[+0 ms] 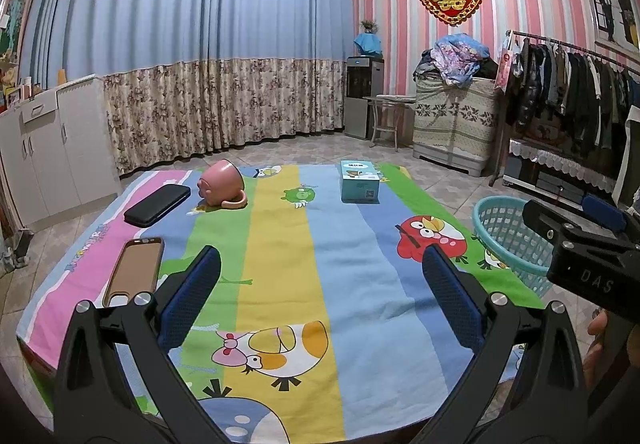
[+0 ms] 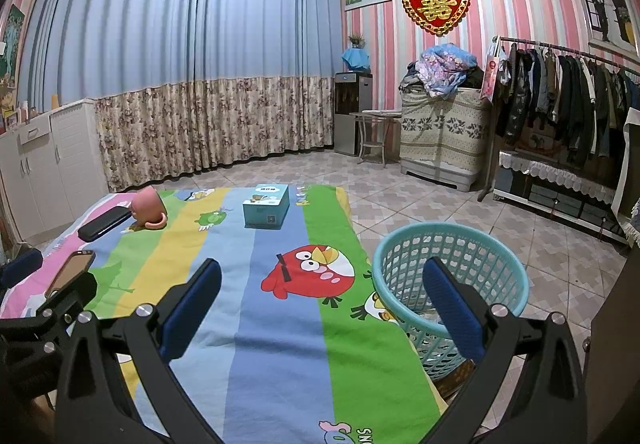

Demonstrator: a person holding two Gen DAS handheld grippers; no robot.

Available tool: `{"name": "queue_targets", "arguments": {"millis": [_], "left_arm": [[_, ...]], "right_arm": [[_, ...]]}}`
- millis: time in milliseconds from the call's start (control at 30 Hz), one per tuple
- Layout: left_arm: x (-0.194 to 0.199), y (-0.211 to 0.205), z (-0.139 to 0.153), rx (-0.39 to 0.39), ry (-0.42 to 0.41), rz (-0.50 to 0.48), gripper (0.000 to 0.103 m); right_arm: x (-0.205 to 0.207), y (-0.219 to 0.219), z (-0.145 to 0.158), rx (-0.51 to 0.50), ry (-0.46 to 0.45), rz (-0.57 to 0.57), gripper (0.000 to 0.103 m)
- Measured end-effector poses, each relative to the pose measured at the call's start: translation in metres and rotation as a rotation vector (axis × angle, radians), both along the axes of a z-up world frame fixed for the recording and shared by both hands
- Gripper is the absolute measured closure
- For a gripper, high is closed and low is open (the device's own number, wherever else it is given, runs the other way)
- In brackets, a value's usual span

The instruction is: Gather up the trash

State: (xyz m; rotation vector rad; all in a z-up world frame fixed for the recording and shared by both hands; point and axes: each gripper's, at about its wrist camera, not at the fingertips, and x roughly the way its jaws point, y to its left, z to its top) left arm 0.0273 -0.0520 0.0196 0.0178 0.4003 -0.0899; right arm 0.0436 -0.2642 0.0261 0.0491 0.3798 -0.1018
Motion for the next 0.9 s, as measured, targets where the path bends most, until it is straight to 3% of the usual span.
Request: {"name": "queue_targets", "arguments": {"millis": [900], "left_arm": [[0.0013,0.0023,-0.0006,-0.002,0.001,0.004,0.006]], "right_arm": [[0.0013,-0.0036,0.0006,-0.003,-0.005,-0.002,0.005]]}}
